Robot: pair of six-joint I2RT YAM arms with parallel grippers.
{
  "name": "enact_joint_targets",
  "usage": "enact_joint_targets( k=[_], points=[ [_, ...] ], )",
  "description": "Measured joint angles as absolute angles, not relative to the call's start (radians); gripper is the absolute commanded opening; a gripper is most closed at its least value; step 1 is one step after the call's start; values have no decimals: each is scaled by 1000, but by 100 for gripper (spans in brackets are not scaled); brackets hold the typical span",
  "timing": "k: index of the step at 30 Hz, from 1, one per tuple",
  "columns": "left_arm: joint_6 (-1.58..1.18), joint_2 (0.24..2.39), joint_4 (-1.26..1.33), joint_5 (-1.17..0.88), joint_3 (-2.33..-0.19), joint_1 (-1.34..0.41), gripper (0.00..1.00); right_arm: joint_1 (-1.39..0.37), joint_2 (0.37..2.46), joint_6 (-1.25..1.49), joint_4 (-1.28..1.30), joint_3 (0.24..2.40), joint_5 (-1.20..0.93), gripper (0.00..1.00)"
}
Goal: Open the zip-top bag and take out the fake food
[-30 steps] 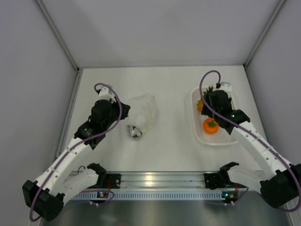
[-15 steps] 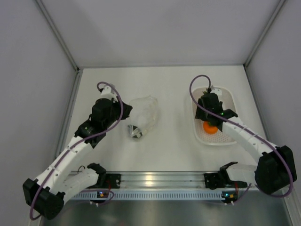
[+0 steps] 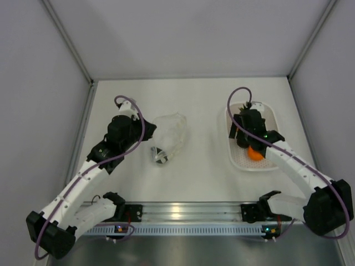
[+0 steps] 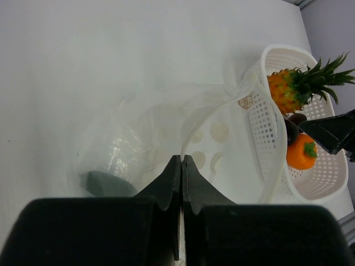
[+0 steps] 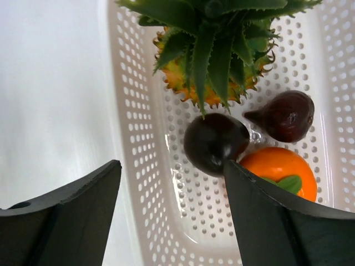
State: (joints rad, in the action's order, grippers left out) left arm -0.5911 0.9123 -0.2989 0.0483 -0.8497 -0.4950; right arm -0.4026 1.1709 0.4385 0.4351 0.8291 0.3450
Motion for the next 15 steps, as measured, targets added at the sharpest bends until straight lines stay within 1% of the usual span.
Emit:
enact_joint_targets(
  k=[1,3,4,7,10,15],
  points=[
    [-591,912,-299,46,-851,-495,0,-403,1148,439,435,829,335,70],
    [-592,912,-300,44,-851,-495,0,-403,1110,440,437,832,309,66],
    [-593,912,-300,42,-851,-495,0,-403,1095,443,437,834,295,61],
    [-600,912,-300,41,-852,-495,0,-420,1061,455,447,851,259,53],
    [-608,912,-300,36,-852,-495,0,-496,1057,476,461,898,256,52],
    [-623,912,-300,20,-855,-495,0,-713,1098,508,469,1019,289,47]
  ],
)
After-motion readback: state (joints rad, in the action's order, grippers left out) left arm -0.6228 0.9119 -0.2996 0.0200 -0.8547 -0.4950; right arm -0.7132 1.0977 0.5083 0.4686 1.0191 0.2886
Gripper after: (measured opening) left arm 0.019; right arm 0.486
